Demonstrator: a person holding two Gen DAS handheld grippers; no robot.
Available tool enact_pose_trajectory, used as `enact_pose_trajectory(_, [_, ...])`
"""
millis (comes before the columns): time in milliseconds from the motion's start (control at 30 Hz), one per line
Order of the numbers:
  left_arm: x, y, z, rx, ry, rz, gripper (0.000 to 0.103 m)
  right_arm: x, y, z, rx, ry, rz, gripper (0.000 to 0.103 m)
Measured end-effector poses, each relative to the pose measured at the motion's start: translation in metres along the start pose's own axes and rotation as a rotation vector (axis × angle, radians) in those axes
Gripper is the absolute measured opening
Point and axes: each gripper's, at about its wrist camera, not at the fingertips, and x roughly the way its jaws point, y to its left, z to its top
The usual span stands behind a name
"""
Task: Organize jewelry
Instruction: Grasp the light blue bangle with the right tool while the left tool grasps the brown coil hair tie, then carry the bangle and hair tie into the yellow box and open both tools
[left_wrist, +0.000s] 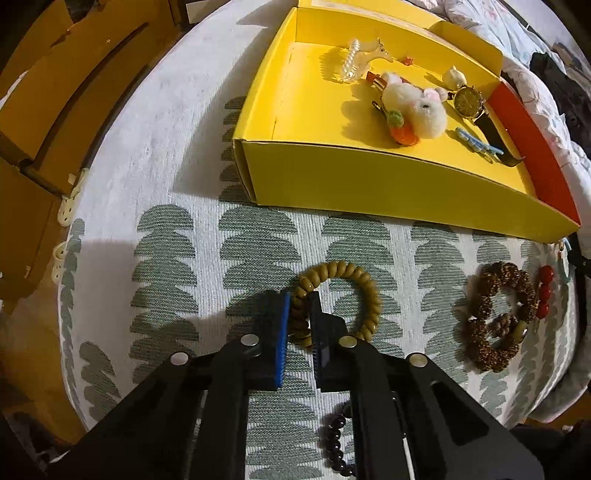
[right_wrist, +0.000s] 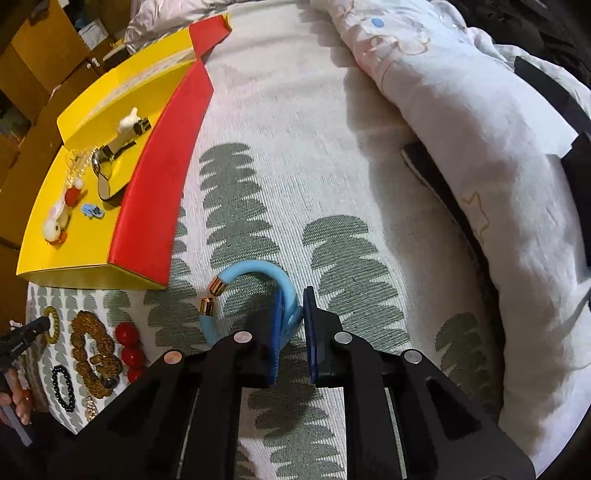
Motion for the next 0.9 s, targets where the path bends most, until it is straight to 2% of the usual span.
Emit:
enact_pose_trajectory(267, [-0.017, -0.007, -0.004, 0.004, -0.031, -0.035, 0.01, -0.028, -0.005, -0.001, 0.016, -0.055, 0.034, 0.012])
enact_pose_trajectory(467, [-0.045, -0.002, -0.004, 0.006, -0.088, -0.078, 0.009, -0.052, 0.003, 0.006, 0.008, -0.115, 0.086, 0.012])
enact_pose_trajectory(767, [-0.089, -0.009, 0.008, 0.015, -0.173, -0.161, 0.009, -0.075, 0.038, 0.03, -0.034, -0.18, 0.192, 0.012])
enact_pose_trajectory(900, [-0.1, -0.021, 0.025, 0.029, -0.208, -0.163, 0.009, -0.08, 0.063, 0.045, -0.073, -0.199, 0.243, 0.012])
